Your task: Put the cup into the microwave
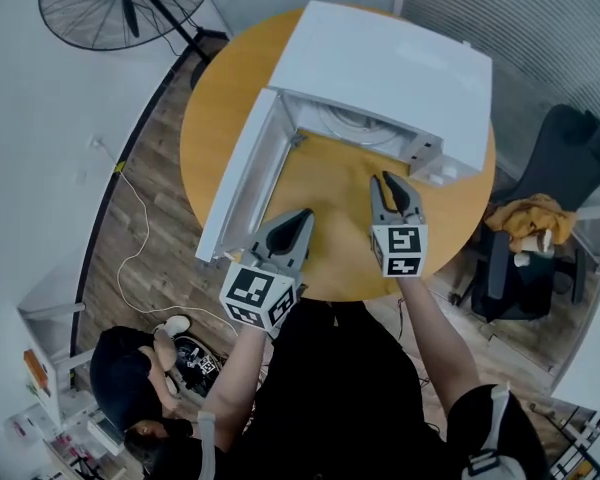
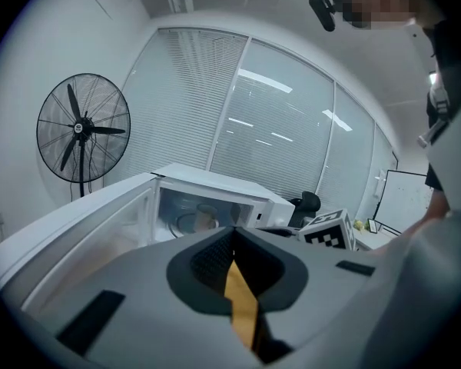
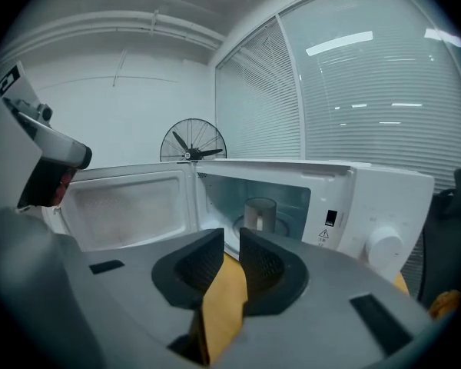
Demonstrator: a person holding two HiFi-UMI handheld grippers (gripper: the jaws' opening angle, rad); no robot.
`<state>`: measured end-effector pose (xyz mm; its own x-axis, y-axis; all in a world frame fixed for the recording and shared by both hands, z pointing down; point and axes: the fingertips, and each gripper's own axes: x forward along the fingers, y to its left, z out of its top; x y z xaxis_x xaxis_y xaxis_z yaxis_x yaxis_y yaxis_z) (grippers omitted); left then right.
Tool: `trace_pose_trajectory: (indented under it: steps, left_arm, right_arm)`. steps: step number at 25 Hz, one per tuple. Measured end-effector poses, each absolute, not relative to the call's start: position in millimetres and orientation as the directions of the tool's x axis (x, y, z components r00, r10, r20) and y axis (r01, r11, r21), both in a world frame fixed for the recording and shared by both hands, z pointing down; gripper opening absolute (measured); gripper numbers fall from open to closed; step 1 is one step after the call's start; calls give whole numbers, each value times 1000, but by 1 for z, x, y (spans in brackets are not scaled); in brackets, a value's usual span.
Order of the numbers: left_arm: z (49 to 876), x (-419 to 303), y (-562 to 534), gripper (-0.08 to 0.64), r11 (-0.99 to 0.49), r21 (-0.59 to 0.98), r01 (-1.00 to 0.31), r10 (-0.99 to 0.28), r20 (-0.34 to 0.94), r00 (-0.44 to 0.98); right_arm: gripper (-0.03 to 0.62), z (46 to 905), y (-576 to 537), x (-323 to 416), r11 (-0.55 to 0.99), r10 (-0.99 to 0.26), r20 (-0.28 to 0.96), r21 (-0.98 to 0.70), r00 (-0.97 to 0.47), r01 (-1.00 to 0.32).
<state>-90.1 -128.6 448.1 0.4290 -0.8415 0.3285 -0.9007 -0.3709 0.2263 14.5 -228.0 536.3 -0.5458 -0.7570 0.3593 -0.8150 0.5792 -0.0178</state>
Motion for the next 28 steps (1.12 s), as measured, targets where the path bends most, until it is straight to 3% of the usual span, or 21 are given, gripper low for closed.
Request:
trace_pose_trajectory:
  steps: [9,28]
  left_arm:
    - [437,-106,-93,-5,-377,224,-899,-852,297,431]
    - [416,-109,10,-5,-465,238,-852,-831,215,513]
  right_arm:
    - [35,513,-169,15,578,-767,350,9,-539,-816]
    - [15,436,-11,20,557,-808,280,72,-519,-827]
